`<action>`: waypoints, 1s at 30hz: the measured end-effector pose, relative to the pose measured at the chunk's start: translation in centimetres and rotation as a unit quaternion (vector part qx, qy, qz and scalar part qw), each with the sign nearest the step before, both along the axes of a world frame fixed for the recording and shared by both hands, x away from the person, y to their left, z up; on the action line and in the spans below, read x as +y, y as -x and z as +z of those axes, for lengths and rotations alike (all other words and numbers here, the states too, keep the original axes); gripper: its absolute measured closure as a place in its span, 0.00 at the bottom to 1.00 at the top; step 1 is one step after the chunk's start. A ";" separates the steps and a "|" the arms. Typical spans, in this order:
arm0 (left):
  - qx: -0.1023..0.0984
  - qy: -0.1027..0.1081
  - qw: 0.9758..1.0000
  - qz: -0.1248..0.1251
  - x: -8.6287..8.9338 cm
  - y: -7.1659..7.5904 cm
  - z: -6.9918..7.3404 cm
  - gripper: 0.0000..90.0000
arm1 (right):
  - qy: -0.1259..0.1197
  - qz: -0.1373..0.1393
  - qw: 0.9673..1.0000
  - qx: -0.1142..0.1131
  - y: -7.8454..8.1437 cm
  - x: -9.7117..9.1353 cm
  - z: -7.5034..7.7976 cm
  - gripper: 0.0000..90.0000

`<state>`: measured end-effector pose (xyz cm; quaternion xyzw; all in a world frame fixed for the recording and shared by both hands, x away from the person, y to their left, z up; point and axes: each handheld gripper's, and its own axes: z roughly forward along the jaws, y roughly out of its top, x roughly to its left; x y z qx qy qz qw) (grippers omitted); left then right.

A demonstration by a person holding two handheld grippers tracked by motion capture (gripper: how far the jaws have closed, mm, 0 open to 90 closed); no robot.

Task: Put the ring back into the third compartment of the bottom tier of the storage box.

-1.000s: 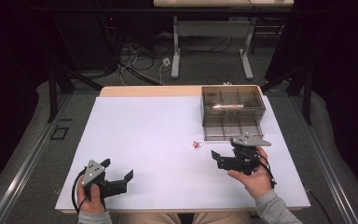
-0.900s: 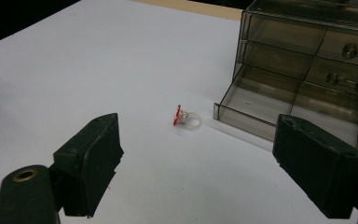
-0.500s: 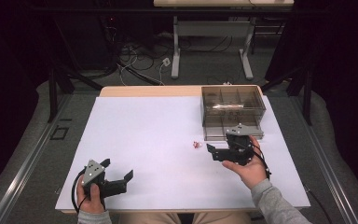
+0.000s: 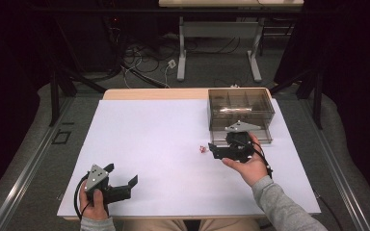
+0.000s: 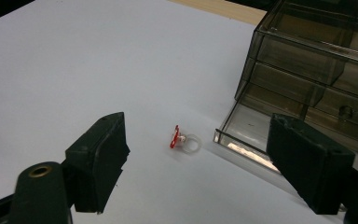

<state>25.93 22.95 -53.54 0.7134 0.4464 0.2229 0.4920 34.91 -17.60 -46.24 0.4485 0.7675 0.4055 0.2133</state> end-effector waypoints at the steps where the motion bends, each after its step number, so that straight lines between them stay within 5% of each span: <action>1: 0.000 0.000 1.000 0.000 0.0 0.0 0.0 0.01 | 0.001 -0.001 1.000 0.008 -0.3 0.2 0.0 0.23; 30: 0.001 -0.001 1.000 -0.003 0.1 -0.1 0.0 0.01 | 0.018 -0.016 0.999 0.030 -3.2 2.5 -1.4 0.32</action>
